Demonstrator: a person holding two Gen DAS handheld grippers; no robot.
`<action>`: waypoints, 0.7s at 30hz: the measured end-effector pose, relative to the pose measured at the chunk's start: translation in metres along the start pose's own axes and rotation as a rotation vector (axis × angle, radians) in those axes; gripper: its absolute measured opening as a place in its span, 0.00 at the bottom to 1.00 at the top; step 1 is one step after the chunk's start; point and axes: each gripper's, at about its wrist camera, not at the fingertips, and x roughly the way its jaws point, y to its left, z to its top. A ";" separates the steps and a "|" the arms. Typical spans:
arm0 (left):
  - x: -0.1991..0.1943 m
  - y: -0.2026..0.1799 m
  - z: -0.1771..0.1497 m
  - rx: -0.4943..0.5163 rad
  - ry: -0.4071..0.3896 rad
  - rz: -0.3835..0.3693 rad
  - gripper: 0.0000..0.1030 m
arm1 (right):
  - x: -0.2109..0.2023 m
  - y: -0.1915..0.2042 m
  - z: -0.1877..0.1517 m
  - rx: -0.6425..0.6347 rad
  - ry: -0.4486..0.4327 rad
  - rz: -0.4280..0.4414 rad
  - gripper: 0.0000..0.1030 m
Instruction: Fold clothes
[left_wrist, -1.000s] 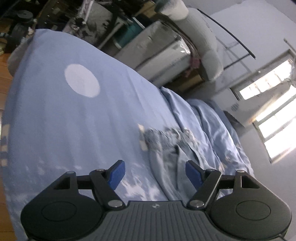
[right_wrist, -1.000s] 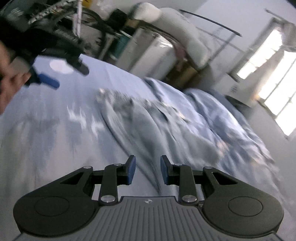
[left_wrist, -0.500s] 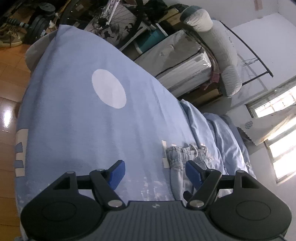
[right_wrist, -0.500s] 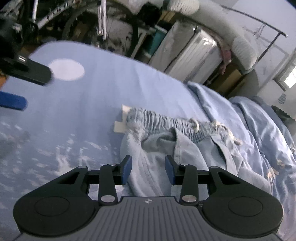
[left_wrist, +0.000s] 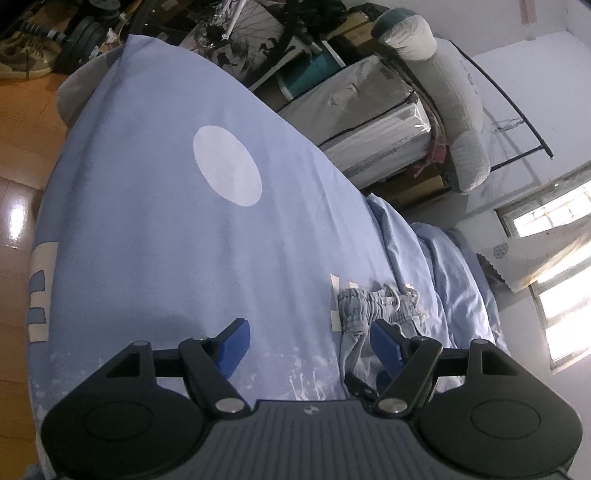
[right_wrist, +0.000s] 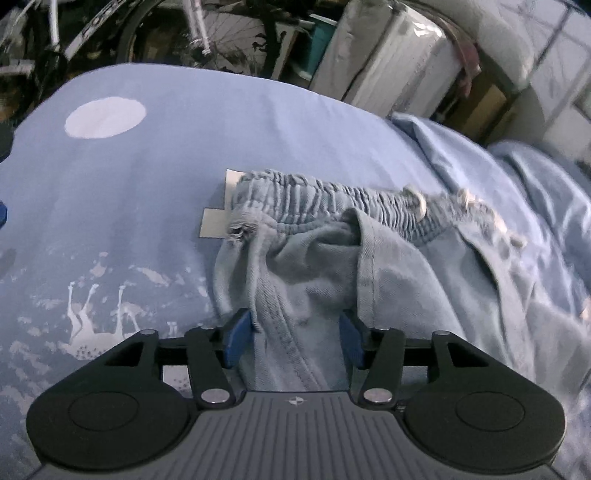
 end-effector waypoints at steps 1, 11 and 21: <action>0.001 0.000 0.000 -0.002 0.002 0.000 0.69 | -0.001 0.000 -0.002 0.008 -0.004 0.015 0.44; 0.008 0.007 0.000 -0.034 0.044 -0.016 0.69 | -0.031 0.031 0.001 -0.073 -0.058 -0.081 0.06; 0.018 0.014 0.003 -0.078 0.087 -0.116 0.69 | -0.103 0.077 -0.002 -0.173 -0.181 -0.016 0.06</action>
